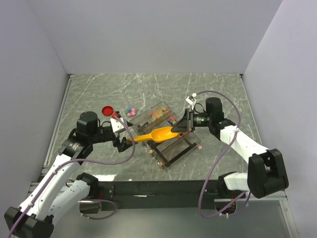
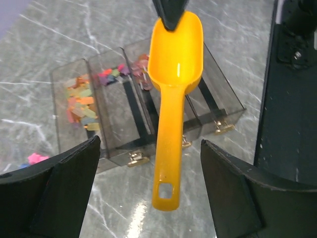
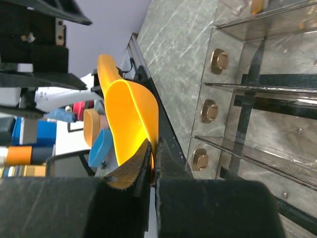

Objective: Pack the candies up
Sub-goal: Move the packing bottle to the center of the board.

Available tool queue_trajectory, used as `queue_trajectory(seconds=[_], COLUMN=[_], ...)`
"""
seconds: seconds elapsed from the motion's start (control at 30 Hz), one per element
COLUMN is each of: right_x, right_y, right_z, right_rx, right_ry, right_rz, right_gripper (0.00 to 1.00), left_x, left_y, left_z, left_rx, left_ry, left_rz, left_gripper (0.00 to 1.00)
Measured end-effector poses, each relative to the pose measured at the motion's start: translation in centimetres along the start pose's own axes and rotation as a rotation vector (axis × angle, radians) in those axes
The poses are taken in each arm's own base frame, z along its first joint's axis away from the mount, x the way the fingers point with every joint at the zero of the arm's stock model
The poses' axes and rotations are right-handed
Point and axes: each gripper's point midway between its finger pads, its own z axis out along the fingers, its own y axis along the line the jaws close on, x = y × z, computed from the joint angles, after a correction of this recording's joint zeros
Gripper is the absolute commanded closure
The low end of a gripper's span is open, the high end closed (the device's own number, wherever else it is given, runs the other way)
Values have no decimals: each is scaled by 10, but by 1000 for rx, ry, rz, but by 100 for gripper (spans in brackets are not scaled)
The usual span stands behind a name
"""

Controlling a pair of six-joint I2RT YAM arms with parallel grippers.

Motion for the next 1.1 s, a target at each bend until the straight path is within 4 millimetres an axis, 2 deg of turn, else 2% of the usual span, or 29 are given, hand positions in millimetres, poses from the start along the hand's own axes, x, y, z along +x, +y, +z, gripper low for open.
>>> queue_trajectory(seconds=[0.2,0.43,0.6,0.83,1.1], right_x=[1,1,0,1,0], right_y=[1,2,3,6,7], right_z=[1,2,2,5,8], right_rx=[-25,-43,-51,-59,-58], right_ry=[24,36,33,40,37], right_rz=[-12,-13,-18,-23,-16], right_gripper=[100,100,100,100,100], left_x=[10,17,26,28,33], left_y=[-14,-21,-21,-19,-20], left_z=[6,13,17,19,22], left_rx=[68,100,102,90,85], left_ry=[35,57,86,96,91], left_rz=[8,21,6,2,-33], left_gripper=[18,28,35,51,55])
